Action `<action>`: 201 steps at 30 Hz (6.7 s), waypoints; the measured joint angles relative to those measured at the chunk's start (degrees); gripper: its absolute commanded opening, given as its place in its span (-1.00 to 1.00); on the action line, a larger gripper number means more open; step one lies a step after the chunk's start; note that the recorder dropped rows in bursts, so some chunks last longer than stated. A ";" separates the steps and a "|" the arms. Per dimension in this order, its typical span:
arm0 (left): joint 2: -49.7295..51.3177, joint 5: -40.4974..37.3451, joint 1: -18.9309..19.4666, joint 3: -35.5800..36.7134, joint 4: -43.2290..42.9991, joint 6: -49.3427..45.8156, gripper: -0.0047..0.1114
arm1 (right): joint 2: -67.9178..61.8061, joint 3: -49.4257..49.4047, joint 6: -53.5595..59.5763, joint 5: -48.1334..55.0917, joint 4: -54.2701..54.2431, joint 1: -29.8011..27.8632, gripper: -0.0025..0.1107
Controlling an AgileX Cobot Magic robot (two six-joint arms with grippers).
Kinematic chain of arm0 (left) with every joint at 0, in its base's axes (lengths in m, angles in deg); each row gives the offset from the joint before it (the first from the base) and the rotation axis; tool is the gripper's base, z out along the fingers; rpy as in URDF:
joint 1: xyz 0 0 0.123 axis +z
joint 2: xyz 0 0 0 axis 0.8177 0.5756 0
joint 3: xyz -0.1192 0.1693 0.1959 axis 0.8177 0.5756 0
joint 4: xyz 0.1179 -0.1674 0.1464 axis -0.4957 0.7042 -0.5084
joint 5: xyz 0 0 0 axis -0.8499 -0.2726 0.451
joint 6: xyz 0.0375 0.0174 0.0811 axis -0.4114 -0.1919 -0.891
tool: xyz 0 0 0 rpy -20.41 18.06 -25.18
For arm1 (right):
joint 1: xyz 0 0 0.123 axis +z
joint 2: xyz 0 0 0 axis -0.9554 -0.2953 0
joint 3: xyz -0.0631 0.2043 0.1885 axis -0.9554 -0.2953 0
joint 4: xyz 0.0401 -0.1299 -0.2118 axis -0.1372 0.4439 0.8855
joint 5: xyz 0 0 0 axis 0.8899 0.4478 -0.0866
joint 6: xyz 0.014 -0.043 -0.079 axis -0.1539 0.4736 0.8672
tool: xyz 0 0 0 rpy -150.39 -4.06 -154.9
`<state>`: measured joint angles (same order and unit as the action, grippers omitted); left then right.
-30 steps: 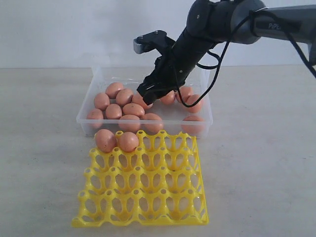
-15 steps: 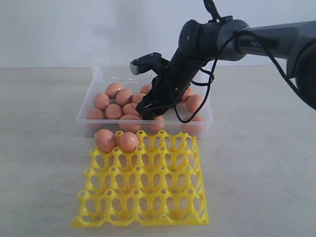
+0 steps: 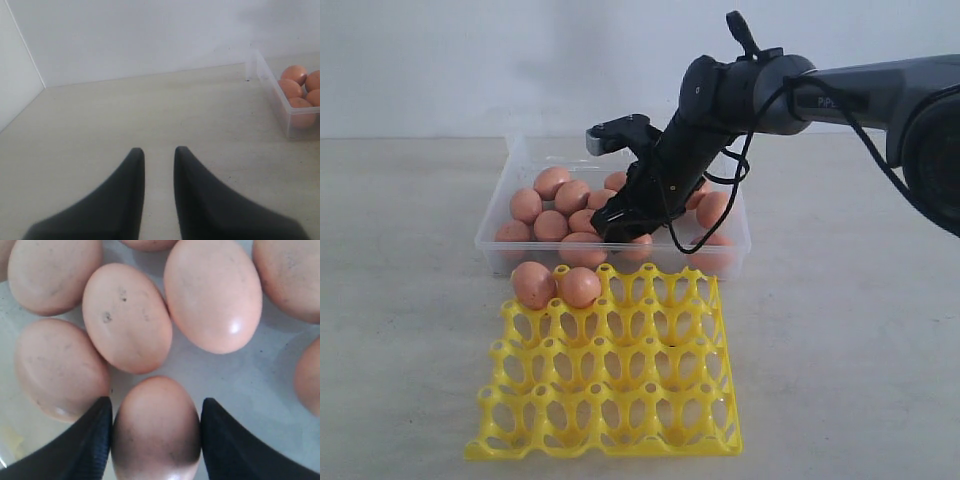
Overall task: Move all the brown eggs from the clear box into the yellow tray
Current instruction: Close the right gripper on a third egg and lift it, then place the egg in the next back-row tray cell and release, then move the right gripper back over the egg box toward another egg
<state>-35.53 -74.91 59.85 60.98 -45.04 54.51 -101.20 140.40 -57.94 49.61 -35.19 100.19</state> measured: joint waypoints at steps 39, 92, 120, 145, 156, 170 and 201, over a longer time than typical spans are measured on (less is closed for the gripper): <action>0.00 0.00 0.00 0.00 0.00 0.00 -0.55 | 41.69 -66.10 -30.22 -81.78 8.25 9.80 -0.96; 0.00 0.00 0.00 0.00 0.00 0.00 -0.55 | 19.22 -54.19 -85.11 -87.32 79.91 -1.59 -0.90; 0.00 0.00 0.00 0.00 0.00 0.00 -0.55 | 18.90 -54.19 -85.21 -91.14 78.89 -1.59 -0.02; 0.00 0.00 0.00 0.00 0.00 0.00 -0.55 | 43.53 -54.19 -51.55 -75.03 62.04 -1.59 -0.96; 0.00 0.00 0.00 0.00 0.00 0.00 -0.55 | 32.72 -42.06 -44.82 -38.58 48.39 -1.59 -0.96; 0.00 0.00 0.00 0.00 0.00 0.00 -0.55 | 31.56 -32.69 -27.99 -6.61 34.20 -1.59 -0.96; 0.00 0.00 0.00 0.00 0.00 0.00 -0.55 | 5.69 -4.40 -13.40 -21.27 20.60 -1.71 -0.86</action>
<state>-35.53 -74.91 59.85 60.98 -45.04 54.51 -95.51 136.01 -71.34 28.34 -14.59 98.48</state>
